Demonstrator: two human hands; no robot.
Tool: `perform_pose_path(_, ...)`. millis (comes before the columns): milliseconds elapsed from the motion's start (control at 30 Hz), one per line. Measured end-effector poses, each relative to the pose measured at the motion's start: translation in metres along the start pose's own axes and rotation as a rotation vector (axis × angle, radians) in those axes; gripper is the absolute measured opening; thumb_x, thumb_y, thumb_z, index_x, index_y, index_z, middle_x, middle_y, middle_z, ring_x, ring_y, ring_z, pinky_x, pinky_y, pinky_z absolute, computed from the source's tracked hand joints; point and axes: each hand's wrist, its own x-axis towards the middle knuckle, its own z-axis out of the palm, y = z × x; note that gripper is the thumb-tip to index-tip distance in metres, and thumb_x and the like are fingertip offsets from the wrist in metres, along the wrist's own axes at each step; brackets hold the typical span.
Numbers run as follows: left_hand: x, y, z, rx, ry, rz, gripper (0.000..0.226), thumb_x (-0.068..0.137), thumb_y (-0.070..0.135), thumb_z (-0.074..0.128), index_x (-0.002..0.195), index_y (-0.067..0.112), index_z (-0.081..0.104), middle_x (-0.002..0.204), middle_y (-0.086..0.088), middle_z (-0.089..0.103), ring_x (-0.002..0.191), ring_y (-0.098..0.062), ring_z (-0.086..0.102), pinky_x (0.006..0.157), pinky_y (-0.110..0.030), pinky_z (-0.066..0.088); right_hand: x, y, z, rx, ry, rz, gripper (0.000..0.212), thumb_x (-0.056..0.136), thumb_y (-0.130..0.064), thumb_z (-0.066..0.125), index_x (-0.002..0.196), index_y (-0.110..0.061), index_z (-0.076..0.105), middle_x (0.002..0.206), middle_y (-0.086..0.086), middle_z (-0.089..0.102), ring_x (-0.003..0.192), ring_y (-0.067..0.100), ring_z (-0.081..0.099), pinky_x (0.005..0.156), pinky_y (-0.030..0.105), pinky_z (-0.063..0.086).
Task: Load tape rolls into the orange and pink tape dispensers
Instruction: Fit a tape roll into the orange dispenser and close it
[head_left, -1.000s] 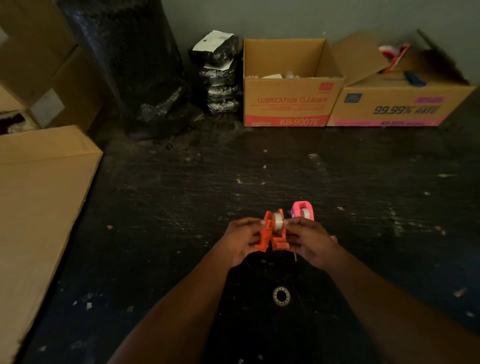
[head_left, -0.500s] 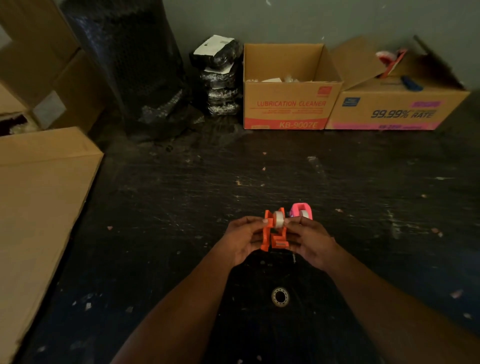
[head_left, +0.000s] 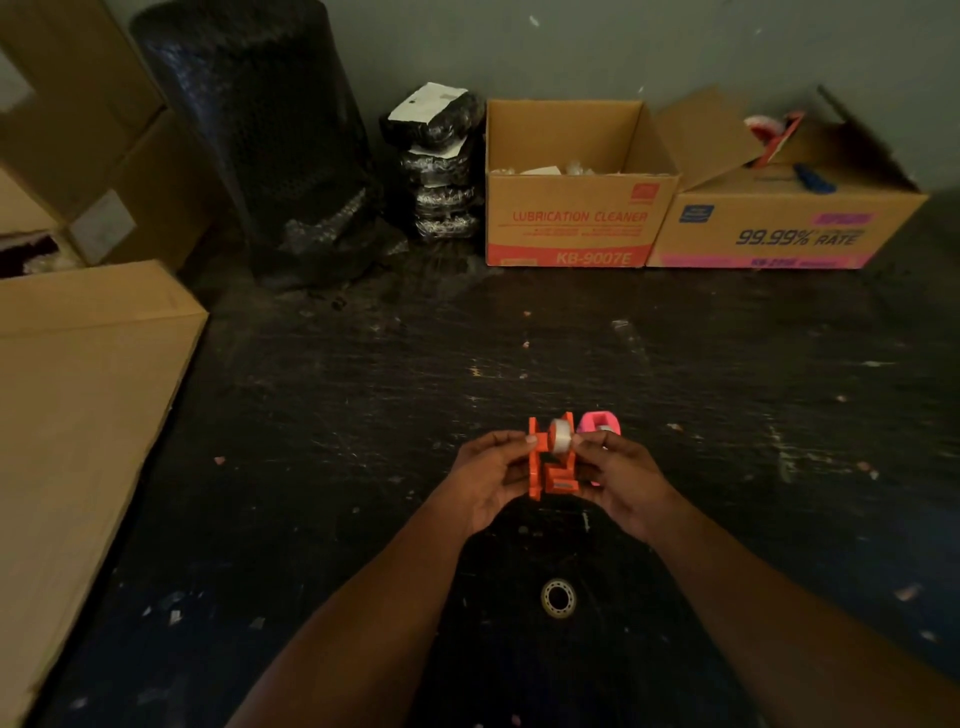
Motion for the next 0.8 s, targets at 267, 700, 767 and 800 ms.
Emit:
perform_pose_path(267,0.0026,0.0009,-0.0055,0.063,0.045,0.058,0.018,0.091,0.006,0.07,0.109,0.004,0.067,0.106,-0.019,0.074,0.087,-0.026,0.074,0.073,-0.039,0.064,0.0009,0.004,0.0018,-0.012,-0.05,0.007,0.012,0.096,-0.007,0.059,0.103,-0.007,0.069,0.105,0.019,0.075,0.094,0.029,0.074,0.079,0.047,0.059)
perform_pose_path(700,0.0027,0.0004,-0.0003,0.097,0.036,0.075,0.03,0.088,0.01,0.075,0.115,0.001,0.067,0.11,-0.019,0.076,0.095,-0.028,0.077,0.077,-0.039,0.064,0.0024,0.0039,-0.0013,-0.012,-0.105,-0.013,0.013,0.094,-0.01,0.062,0.105,-0.007,0.069,0.104,0.016,0.078,0.1,0.03,0.074,0.084,0.048,0.059)
perform_pose_path(767,0.0027,0.0002,0.0009,0.099,0.044,0.079,0.03,0.088,0.01,0.074,0.116,0.0,0.066,0.112,-0.021,0.075,0.098,-0.03,0.076,0.08,-0.041,0.064,0.0047,0.0053,-0.0023,-0.016,-0.1,-0.015,0.013,0.094,-0.01,0.062,0.105,-0.008,0.069,0.106,0.017,0.078,0.102,0.031,0.074,0.09,0.051,0.058)
perform_pose_path(800,0.0026,0.0001,0.0018,0.098,0.049,0.079,0.032,0.088,0.01,0.074,0.117,-0.001,0.066,0.114,-0.022,0.074,0.101,-0.031,0.075,0.083,-0.042,0.063,0.0067,0.0065,-0.0023,-0.021,-0.096,-0.015,0.014,0.095,-0.011,0.061,0.106,-0.008,0.069,0.107,0.017,0.077,0.102,0.032,0.074,0.092,0.052,0.057)
